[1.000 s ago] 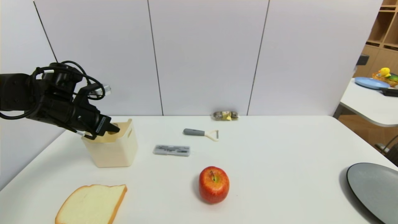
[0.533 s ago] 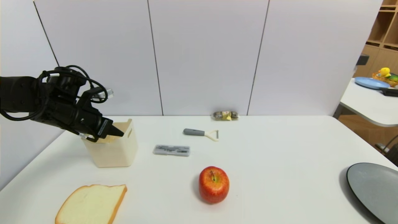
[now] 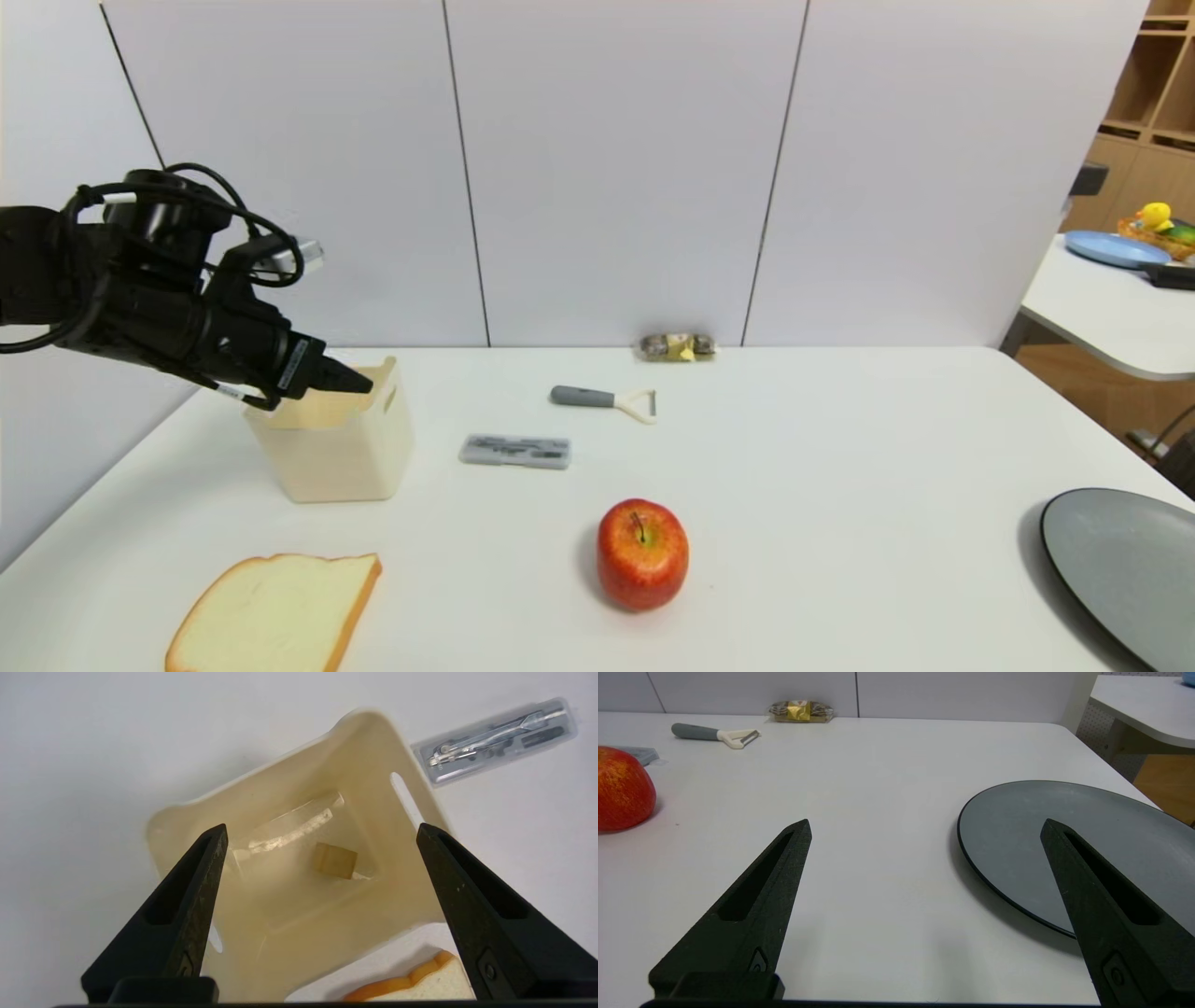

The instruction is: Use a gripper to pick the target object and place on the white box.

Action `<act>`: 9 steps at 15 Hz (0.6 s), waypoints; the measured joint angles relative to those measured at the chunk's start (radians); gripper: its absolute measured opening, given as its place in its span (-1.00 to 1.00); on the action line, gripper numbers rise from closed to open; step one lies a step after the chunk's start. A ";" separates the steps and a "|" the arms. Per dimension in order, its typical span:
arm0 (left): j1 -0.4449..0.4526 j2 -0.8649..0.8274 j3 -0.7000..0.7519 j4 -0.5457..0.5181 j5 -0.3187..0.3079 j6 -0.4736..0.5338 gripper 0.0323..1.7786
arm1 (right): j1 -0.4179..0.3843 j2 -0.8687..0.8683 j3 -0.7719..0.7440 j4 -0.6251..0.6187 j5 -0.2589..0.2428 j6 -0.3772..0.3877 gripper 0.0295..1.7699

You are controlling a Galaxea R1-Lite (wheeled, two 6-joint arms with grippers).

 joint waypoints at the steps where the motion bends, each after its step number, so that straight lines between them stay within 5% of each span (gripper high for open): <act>1: 0.000 -0.024 -0.001 0.000 0.000 0.000 0.68 | 0.000 0.000 0.000 0.000 0.000 0.000 0.92; 9: -0.003 -0.423 0.157 -0.007 0.000 -0.005 0.83 | 0.000 0.000 0.000 0.000 0.000 0.000 0.92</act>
